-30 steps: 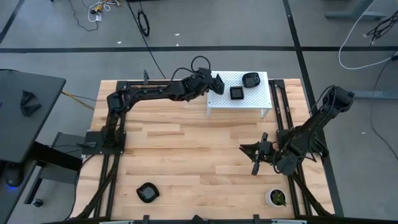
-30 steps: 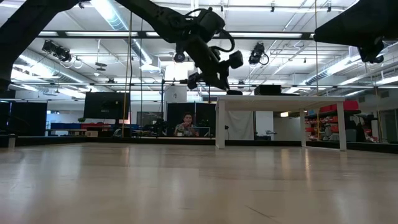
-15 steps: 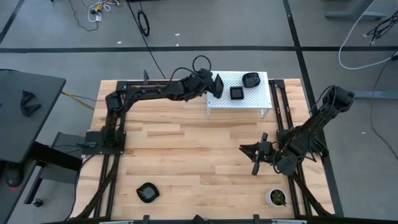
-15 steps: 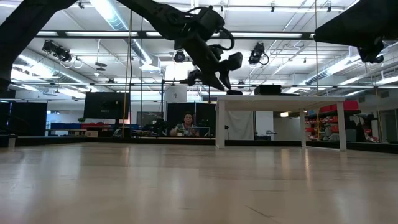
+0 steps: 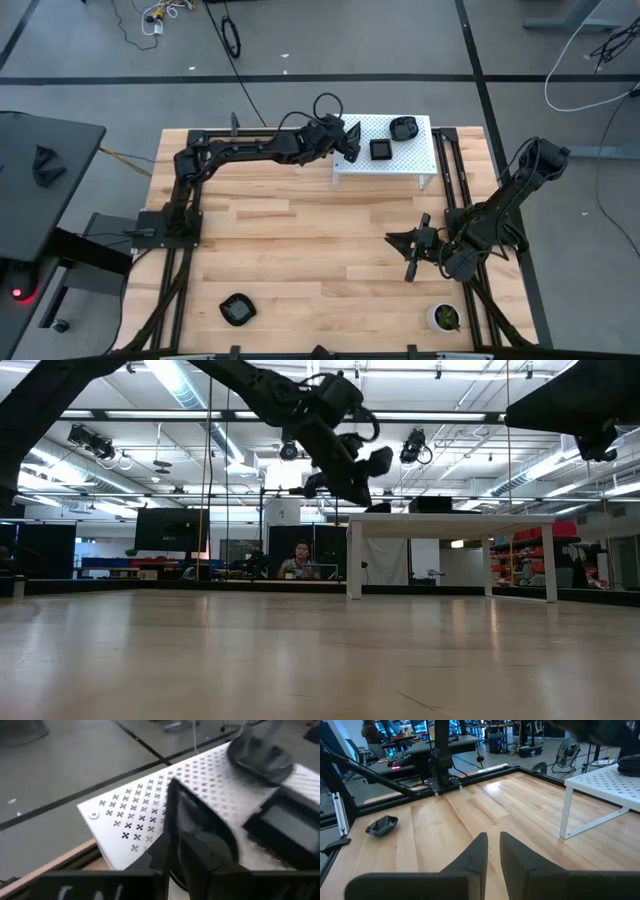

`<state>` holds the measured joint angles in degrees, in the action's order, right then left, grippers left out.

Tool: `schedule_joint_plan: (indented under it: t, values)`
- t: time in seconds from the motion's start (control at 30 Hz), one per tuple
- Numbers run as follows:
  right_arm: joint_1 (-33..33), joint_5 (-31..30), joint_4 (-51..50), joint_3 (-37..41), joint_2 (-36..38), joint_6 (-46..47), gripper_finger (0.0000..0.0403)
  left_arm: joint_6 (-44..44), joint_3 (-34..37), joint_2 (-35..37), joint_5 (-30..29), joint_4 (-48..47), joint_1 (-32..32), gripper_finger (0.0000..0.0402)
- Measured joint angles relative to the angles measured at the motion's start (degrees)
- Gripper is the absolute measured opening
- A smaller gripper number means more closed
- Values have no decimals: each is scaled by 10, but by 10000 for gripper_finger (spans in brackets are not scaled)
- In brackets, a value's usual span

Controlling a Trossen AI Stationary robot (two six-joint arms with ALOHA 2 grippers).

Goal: Pick & Place Mini shaped plates
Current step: Stack the black drop shaped plate on the stacked black drop shaped plates on the shelf, then stack the black leaf shaped plate on the stacked black leaf shaped plates on the shelf

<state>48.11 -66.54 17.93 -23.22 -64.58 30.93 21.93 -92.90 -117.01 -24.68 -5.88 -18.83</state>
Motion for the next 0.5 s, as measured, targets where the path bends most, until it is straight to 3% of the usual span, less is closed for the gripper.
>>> schedule_joint_plan:
  t: [0.1,0.2,0.37,0.5]
  values:
    - [0,0,-3,0,0,1,54,-40,-1,26,21,-8,5,44]
    - [0,6,-7,0,0,2,54,-103,-1,67,62,-81,16,44]
    - [0,17,-15,0,-6,30,54,-151,-1,157,57,-346,64,44]
    - [0,16,-7,0,-27,34,54,-67,8,211,18,-579,150,44]
